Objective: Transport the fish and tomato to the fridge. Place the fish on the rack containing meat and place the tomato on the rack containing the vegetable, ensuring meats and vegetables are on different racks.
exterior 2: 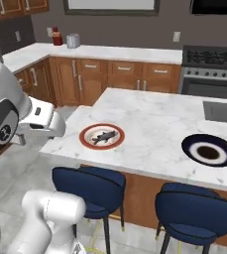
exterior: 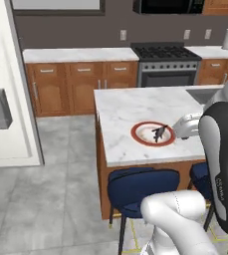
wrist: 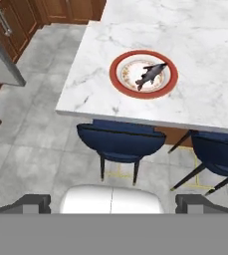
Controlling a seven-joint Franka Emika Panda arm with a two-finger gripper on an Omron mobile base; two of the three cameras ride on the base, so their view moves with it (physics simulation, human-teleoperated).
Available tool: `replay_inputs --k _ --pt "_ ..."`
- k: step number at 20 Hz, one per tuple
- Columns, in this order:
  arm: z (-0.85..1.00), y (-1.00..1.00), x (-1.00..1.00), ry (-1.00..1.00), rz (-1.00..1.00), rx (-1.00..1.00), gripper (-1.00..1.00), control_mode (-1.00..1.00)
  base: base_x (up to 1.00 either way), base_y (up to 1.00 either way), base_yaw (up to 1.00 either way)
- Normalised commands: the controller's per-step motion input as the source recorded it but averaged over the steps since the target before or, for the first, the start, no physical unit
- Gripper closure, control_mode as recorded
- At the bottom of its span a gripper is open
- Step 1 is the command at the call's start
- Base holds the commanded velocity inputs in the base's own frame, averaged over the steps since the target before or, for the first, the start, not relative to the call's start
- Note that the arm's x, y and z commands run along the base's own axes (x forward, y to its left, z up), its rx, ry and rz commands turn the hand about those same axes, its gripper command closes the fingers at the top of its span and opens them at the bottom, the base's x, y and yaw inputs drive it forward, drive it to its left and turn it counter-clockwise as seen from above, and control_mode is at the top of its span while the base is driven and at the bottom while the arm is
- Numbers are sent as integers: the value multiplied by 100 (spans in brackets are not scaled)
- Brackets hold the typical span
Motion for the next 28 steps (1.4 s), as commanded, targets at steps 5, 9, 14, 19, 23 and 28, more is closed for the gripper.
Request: replay_inputs --k 5,9,14,19,23,28 --pt "0 0 0 0 0 0 -100 100 100 13 -35" --pt "0 0 0 0 0 0 -100 100 100 0 -25" --pt "0 0 0 0 0 0 -100 100 86 0 -25" --pt "0 0 0 0 0 0 -100 100 53 -10 -9" --pt "-31 -7 50 3 -7 0 -100 -100 15 -3 -2" --pt "-55 -10 56 10 -12 0 -100 -100 0 0 0"
